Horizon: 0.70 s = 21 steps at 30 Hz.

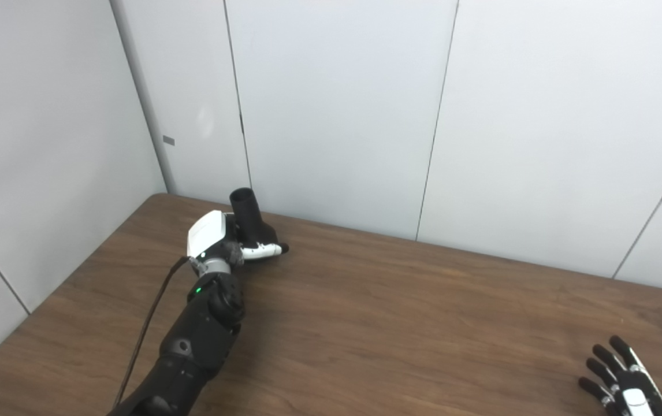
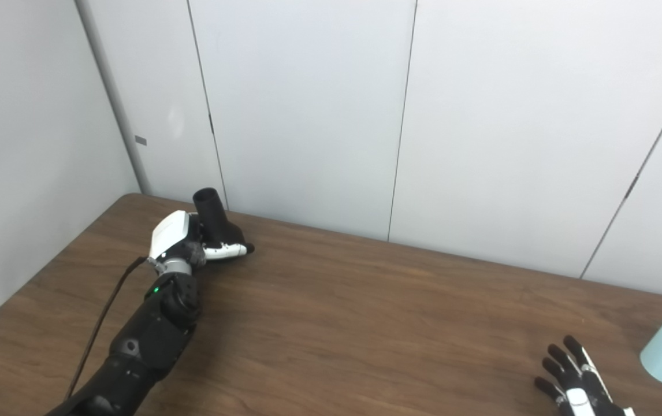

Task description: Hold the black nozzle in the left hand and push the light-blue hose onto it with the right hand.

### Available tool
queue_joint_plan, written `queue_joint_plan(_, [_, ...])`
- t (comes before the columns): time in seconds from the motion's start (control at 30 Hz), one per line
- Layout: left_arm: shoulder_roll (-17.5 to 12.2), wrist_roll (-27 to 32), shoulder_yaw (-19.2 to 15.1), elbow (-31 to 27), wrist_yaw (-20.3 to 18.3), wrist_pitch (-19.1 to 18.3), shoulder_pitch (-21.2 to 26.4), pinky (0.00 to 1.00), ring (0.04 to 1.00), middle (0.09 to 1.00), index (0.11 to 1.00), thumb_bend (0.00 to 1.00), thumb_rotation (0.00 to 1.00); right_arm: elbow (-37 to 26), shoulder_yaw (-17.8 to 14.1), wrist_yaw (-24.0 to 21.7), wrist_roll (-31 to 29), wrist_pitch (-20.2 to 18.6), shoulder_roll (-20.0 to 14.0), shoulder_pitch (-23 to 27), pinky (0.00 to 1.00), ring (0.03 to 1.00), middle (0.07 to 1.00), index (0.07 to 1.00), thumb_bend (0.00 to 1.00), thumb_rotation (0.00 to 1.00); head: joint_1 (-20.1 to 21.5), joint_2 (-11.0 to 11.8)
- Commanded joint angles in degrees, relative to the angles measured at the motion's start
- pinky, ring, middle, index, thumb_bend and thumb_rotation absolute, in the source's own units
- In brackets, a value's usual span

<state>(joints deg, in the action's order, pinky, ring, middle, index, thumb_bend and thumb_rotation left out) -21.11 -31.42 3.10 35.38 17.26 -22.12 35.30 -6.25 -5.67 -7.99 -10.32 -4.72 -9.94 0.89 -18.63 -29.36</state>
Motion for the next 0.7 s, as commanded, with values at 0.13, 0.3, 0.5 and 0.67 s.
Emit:
queue_joint_plan(0.13, [-1.5, -1.1, 1.3, -1.1, 1.9, 0.1, 1.9, 0.98, 0.755, 0.608, 0.487, 0.52, 0.05, -2.7, -0.7, 0.8, -0.8, -0.5, 0.3, 0.7, 0.85, 0.902, 0.902, 0.937, 0.55, 0.77, -0.4, -0.2])
queue_joint_plan(0.3, [-2.0, -1.4, 2.0, -1.6, 1.9, -0.2, 1.6, 0.98, 0.767, 0.617, 0.488, 0.52, 0.05, -3.1, -0.6, 1.5, 0.1, -1.0, 0.5, 0.8, 0.86, 0.896, 0.896, 0.930, 0.55, 0.78, 0.0, -0.3])
queue_joint_plan(0.5, [-2.6, -1.9, 3.5, -3.1, 1.6, 0.1, 0.7, 0.99, 0.771, 0.608, 0.488, 0.52, 0.05, -3.8, -0.6, 1.7, 0.0, -1.7, 0.9, 0.8, 0.85, 0.898, 0.897, 0.927, 0.56, 0.79, 1.0, -0.6])
queue_joint_plan(0.67, [-2.8, -2.5, 4.8, -6.2, 1.0, 0.5, -1.2, 0.97, 0.744, 0.544, 0.461, 0.52, 0.00, -4.0, -0.2, 2.0, 1.3, -1.4, 1.1, 0.8, 0.86, 0.898, 0.899, 0.924, 0.52, 0.82, 2.6, -1.0])
